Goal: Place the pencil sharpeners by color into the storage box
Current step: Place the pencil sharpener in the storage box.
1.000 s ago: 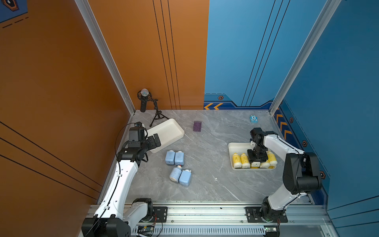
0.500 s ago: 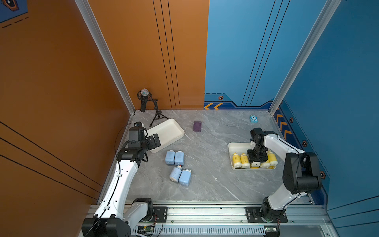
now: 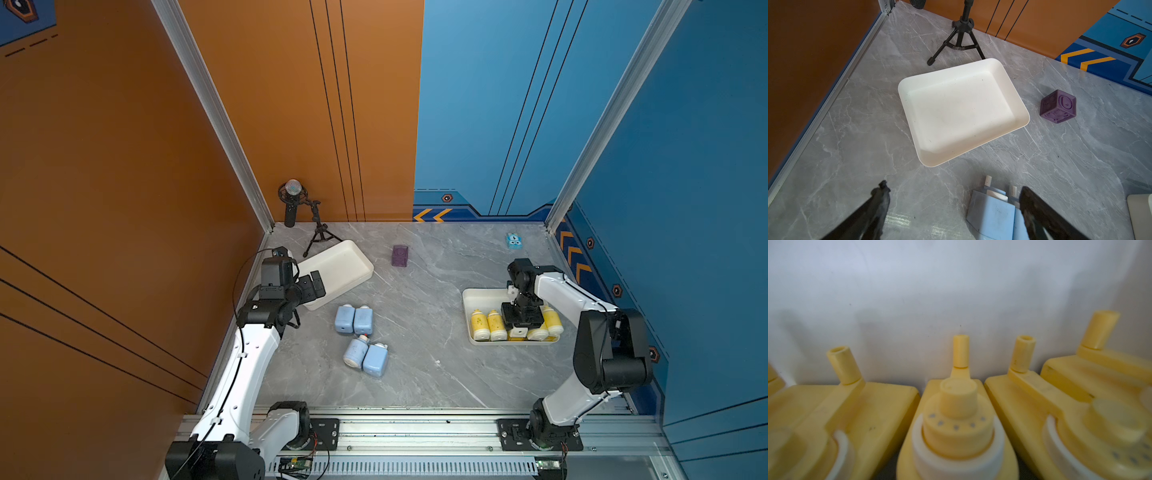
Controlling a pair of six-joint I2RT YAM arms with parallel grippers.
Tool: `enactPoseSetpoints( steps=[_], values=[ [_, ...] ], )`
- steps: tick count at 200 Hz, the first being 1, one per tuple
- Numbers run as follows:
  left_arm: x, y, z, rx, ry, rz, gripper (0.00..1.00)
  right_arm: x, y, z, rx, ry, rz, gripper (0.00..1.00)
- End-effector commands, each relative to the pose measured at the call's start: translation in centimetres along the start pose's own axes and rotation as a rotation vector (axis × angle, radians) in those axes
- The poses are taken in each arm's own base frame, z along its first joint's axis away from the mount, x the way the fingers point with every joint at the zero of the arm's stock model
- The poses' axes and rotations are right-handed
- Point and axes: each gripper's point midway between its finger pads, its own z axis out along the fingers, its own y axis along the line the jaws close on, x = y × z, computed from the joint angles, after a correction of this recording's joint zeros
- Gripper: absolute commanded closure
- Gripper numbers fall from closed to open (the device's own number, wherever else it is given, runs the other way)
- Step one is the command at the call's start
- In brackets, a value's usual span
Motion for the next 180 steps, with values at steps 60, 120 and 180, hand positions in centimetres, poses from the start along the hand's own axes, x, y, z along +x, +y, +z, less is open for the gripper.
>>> enactPoseSetpoints(
  steps=[60, 120, 180],
  values=[
    [0.69, 0.25, 0.1, -0.015, 0.014, 0.019, 0.02, 0.31, -0.7, -1.33, 0.021, -0.006, 0.008, 0.44],
    [0.6, 0.23, 0.03, -0.014, 0.011, 0.019, 0.02, 0.46, -0.61, -1.58, 0.02, -0.007, 0.006, 0.44],
    [0.59, 0.15, -0.05, -0.009, 0.01, 0.017, 0.02, 0.74, -0.53, -1.8, 0.02, -0.004, 0.006, 0.42]
  ],
)
